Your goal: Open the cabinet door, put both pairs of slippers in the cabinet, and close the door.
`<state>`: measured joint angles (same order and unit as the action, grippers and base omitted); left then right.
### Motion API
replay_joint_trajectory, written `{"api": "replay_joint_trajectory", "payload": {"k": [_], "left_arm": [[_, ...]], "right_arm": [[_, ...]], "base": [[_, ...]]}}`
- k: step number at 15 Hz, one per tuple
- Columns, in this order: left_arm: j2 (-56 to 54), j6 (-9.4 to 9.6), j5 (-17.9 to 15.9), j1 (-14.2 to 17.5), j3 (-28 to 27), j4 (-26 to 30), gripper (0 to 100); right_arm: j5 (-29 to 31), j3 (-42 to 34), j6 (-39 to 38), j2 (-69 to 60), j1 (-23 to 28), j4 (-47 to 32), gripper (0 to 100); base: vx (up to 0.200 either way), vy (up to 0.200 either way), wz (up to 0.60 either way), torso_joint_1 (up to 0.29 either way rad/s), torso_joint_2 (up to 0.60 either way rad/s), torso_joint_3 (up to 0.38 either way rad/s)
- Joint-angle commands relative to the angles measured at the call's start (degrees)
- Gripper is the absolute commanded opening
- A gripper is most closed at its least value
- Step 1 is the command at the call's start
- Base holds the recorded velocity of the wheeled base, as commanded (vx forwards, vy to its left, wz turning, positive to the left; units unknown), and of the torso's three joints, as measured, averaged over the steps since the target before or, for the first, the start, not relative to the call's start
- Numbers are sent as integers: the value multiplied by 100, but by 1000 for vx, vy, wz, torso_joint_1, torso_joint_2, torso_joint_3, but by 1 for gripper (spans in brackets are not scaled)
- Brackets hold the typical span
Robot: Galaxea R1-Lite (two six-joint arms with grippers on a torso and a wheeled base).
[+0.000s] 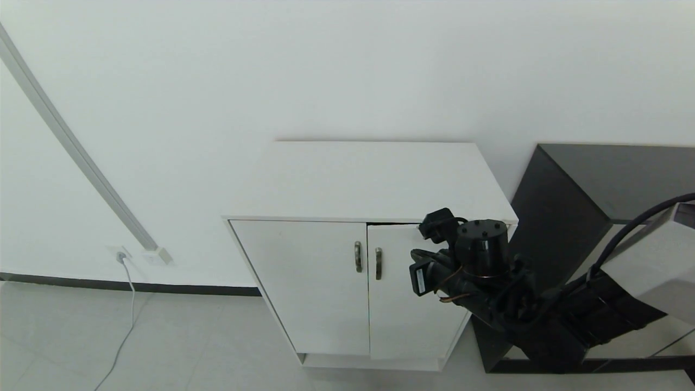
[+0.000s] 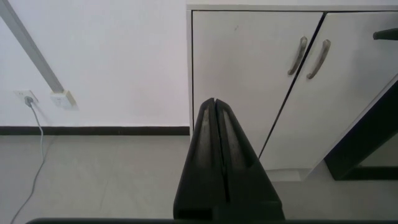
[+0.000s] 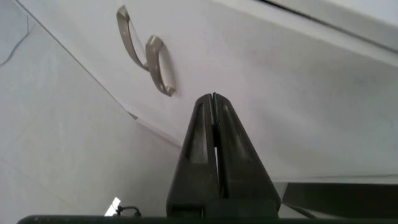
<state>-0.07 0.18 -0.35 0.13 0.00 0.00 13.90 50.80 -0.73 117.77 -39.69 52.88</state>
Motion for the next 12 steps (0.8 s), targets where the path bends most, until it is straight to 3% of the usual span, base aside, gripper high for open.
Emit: {"api": "replay_joint_trajectory", "payload": {"k": [1,12], "left_arm": [[7,-1,0,4,0,0,0],[7,8,0,4,0,0,0]], "right_arm": [[17,185,-76,439,14,284,0],[17,607,-182,747,366,319,0]], "base": [[0,0,0,0,0,0],[0,0,0,0,0,0]]}}
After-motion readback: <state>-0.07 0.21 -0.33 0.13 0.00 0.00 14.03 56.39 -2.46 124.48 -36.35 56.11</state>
